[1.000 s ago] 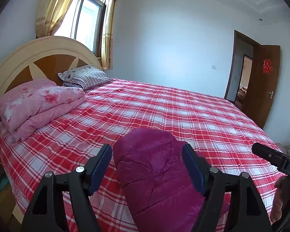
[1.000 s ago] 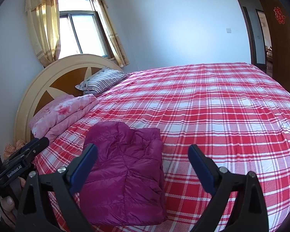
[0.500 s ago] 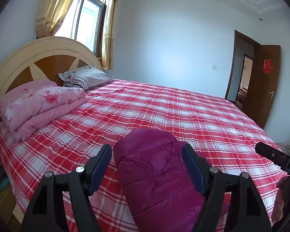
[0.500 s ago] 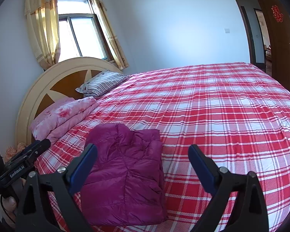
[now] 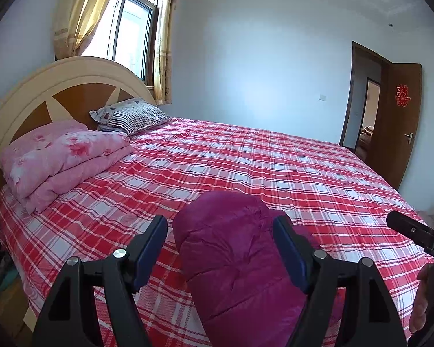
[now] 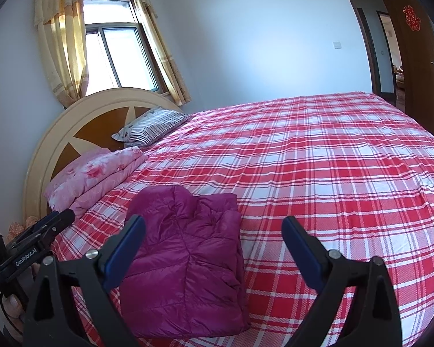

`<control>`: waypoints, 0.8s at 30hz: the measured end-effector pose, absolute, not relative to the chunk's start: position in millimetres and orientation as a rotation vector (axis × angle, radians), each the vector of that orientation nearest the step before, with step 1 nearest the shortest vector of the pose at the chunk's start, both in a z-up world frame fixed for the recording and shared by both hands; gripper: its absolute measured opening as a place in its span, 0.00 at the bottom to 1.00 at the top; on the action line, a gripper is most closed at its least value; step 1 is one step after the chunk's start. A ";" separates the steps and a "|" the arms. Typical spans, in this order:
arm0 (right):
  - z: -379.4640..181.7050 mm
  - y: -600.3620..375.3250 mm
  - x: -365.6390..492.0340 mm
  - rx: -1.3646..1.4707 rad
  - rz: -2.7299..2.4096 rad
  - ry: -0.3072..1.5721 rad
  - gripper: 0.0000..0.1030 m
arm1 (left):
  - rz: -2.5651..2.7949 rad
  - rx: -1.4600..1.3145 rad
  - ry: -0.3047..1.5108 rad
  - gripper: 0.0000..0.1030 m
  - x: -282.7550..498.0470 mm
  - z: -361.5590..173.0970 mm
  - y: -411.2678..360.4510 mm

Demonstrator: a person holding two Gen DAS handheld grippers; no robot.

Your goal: Fold large clothes

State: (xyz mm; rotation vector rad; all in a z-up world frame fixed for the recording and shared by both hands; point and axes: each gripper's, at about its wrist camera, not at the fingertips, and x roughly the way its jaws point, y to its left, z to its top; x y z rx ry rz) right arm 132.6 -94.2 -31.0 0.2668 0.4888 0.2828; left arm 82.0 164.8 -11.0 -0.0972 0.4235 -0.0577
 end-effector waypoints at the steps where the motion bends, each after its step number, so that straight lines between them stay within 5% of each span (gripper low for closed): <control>1: -30.5 -94.9 132.0 0.269 0.282 0.485 0.94 | -0.052 -0.099 0.423 0.73 81.8 -10.9 165.6; 14: -21.4 -91.6 122.6 0.232 0.287 0.437 0.95 | -0.032 -0.121 0.431 0.74 85.3 -10.8 172.8; 19: -21.8 -87.9 121.8 0.219 0.296 0.439 0.95 | 0.010 -0.102 0.415 0.97 84.7 -11.3 173.4; 24: -25.0 -87.6 123.5 0.220 0.292 0.449 0.95 | 0.032 -0.075 0.406 0.98 84.4 -14.4 172.9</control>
